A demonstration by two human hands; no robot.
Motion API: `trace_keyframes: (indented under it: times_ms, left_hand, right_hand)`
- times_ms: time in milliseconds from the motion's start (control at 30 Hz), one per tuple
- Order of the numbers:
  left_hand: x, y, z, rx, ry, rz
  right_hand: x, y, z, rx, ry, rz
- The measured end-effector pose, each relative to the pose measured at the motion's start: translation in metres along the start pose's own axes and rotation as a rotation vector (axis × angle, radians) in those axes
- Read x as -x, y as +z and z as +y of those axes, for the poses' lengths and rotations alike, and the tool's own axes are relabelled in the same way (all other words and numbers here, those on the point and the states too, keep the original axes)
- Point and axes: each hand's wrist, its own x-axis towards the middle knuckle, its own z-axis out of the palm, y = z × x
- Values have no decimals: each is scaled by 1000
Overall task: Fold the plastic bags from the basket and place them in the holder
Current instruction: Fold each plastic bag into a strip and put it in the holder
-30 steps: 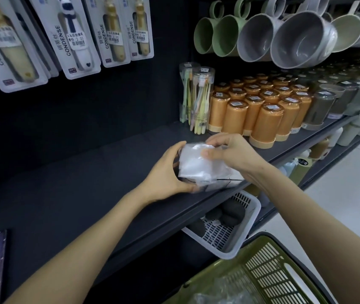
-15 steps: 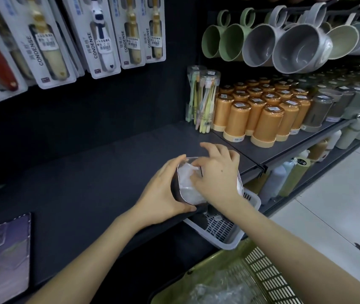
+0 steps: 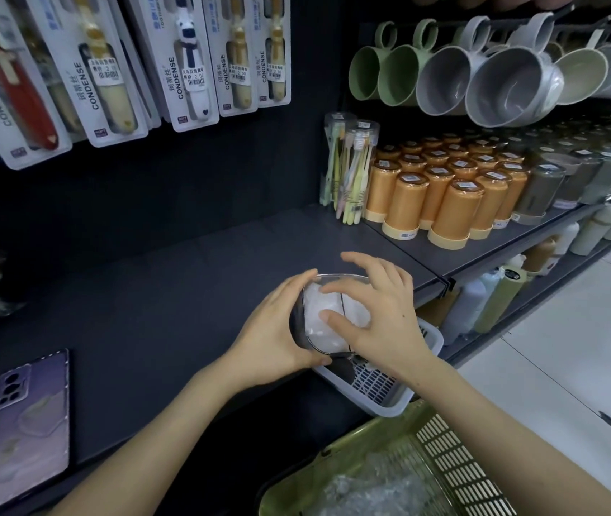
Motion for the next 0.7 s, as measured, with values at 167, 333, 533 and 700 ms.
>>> trace_keyframes:
  times_ms: [167,333,533,700]
  left_hand:
    - [-3,1,-1,-48,32,-20]
    - [-1,0,-4,-49,32,-25]
    - [1,-1,-2,-15,29,-32]
    - [-1,-2,-3,20,17,-42]
  right_hand:
    - [-11,14,0,246,-53,-211]
    - [-13,19,-1,381,-85,-255]
    - [-5,-2,9,210,-41,-102]
    - [-12,3,-2,420,-22,-307]
